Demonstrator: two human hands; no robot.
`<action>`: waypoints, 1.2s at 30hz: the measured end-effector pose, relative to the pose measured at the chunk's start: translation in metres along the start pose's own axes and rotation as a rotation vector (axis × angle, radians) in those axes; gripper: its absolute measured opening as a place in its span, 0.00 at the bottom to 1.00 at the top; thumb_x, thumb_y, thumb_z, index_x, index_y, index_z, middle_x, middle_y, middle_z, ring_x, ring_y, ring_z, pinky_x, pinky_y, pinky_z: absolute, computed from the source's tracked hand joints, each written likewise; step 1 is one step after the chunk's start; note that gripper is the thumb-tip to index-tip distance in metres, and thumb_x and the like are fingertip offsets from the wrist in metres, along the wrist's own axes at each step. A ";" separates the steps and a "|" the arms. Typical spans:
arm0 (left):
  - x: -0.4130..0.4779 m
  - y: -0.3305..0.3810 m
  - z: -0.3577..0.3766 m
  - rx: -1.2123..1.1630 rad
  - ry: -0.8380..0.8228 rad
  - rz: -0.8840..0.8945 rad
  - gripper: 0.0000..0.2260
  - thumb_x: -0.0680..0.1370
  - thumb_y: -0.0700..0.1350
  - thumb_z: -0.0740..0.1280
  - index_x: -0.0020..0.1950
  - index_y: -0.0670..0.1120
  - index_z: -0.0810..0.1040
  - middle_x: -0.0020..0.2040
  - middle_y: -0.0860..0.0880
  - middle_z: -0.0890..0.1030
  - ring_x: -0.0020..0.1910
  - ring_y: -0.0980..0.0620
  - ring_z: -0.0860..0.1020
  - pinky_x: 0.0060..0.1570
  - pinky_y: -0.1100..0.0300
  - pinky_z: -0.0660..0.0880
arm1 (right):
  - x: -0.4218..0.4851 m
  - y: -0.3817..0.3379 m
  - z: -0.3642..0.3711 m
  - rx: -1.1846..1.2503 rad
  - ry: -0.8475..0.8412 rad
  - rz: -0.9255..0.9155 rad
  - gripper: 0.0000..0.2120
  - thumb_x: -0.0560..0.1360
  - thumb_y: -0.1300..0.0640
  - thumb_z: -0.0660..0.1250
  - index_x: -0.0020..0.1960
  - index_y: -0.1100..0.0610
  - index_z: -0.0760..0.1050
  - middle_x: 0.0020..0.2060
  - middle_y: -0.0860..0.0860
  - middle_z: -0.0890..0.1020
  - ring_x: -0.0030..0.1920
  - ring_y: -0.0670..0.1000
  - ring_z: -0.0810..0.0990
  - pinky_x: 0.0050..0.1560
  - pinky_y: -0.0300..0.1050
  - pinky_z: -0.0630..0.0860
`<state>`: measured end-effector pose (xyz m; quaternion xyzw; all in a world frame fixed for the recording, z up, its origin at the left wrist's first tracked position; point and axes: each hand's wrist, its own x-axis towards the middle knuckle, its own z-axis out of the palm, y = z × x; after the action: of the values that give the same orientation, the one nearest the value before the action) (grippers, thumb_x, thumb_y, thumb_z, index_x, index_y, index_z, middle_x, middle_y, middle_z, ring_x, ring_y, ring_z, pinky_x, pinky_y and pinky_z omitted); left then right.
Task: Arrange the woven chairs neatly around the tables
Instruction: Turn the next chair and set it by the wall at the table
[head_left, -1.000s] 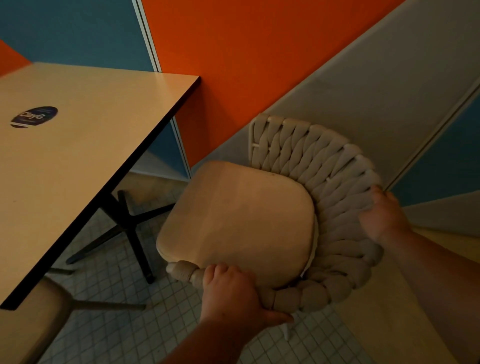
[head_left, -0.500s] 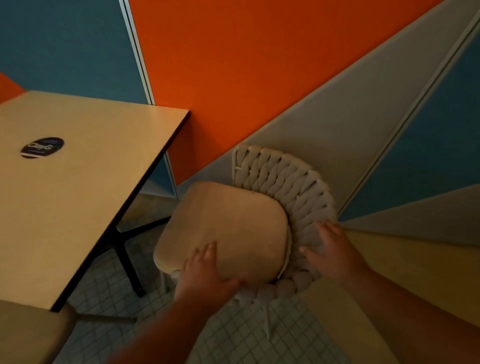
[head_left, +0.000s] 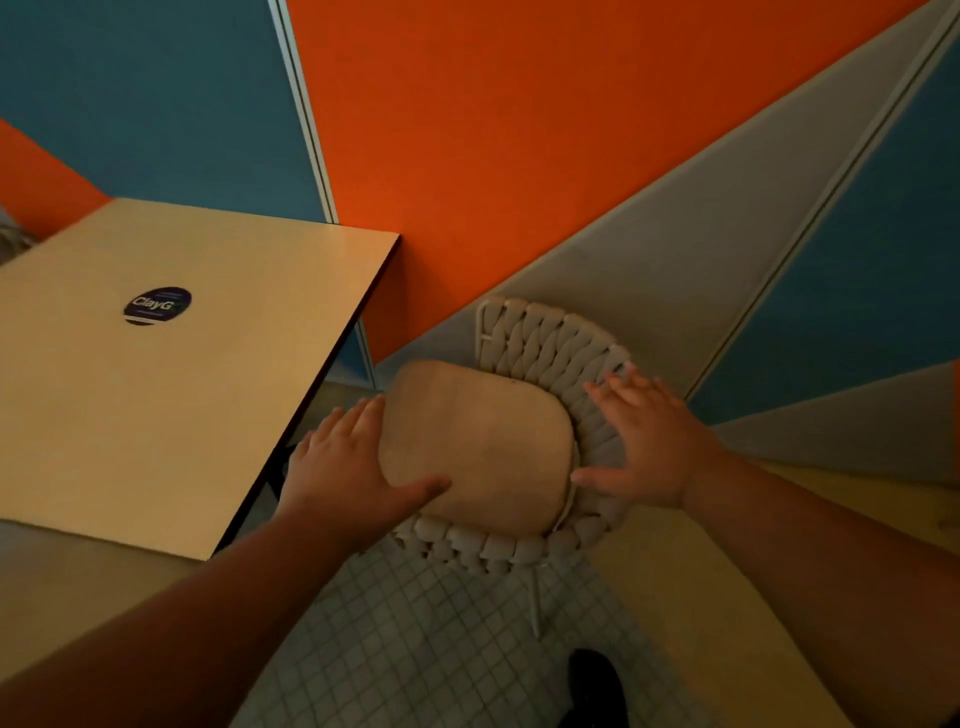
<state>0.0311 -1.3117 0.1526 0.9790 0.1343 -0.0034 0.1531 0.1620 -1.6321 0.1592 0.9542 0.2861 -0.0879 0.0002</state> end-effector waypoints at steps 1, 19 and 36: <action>0.005 0.006 -0.001 0.008 0.004 -0.020 0.57 0.62 0.83 0.56 0.82 0.52 0.48 0.82 0.51 0.56 0.80 0.48 0.54 0.77 0.43 0.57 | 0.010 0.010 -0.003 -0.019 -0.016 -0.034 0.60 0.59 0.14 0.46 0.81 0.47 0.40 0.81 0.51 0.45 0.80 0.54 0.40 0.77 0.54 0.38; -0.017 0.153 0.025 0.025 0.125 -0.531 0.57 0.61 0.84 0.54 0.82 0.55 0.43 0.83 0.54 0.49 0.81 0.50 0.47 0.78 0.44 0.52 | 0.121 0.144 -0.039 -0.018 -0.051 -0.419 0.67 0.50 0.12 0.39 0.81 0.46 0.40 0.81 0.51 0.46 0.80 0.53 0.41 0.78 0.55 0.40; -0.062 0.287 0.109 -0.024 0.198 -0.781 0.57 0.61 0.84 0.54 0.82 0.56 0.43 0.82 0.53 0.50 0.81 0.49 0.48 0.78 0.45 0.53 | 0.129 0.253 -0.012 -0.076 -0.108 -0.585 0.62 0.56 0.14 0.46 0.82 0.47 0.44 0.81 0.50 0.49 0.80 0.54 0.43 0.79 0.56 0.44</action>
<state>0.0505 -1.6239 0.1379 0.8483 0.5101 0.0343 0.1379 0.4076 -1.7726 0.1371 0.8246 0.5514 -0.1239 0.0258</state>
